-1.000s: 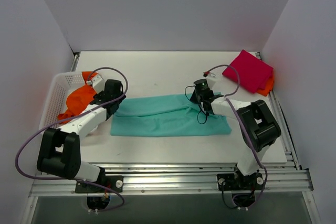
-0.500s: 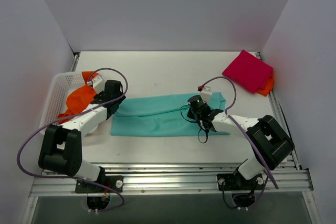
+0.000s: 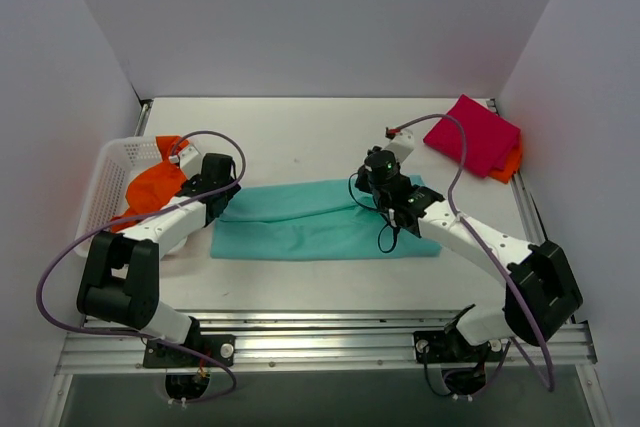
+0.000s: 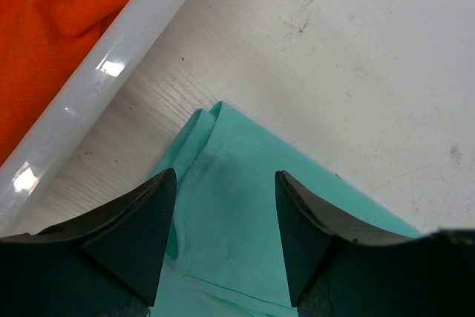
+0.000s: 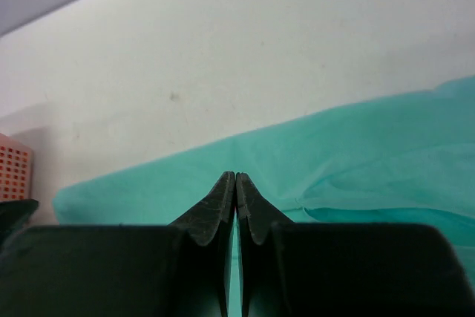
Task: Fold and stack the t-shirts
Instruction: Fold the tshirt
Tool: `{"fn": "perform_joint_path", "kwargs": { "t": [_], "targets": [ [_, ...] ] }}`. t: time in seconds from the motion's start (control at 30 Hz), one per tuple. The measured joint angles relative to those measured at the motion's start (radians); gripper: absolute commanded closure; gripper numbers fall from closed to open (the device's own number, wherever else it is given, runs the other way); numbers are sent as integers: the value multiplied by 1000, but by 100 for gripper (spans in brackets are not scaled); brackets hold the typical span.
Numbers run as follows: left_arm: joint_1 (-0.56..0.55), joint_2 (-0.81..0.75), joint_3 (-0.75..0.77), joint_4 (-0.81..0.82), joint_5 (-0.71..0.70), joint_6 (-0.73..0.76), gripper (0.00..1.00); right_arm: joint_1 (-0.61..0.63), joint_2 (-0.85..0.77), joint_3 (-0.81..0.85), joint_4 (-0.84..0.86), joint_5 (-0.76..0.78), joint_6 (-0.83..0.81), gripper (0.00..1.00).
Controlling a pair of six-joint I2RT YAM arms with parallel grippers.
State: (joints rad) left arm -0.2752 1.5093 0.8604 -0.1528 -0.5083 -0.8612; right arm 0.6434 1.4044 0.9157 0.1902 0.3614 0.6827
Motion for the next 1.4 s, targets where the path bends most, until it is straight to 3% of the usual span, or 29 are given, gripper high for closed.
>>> {"fn": "perform_joint_path", "kwargs": {
  "t": [0.23,0.7,1.4],
  "targets": [
    [0,0,0,1,0,5,36,-4,-22,43,11,68,-46,100],
    [1,0,-12,23,8,10,36,-77,356,42,150,37,-93,100],
    [8,49,-19,57,33,12,37,-7,243,-203,233,24,8,100]
  ]
}}
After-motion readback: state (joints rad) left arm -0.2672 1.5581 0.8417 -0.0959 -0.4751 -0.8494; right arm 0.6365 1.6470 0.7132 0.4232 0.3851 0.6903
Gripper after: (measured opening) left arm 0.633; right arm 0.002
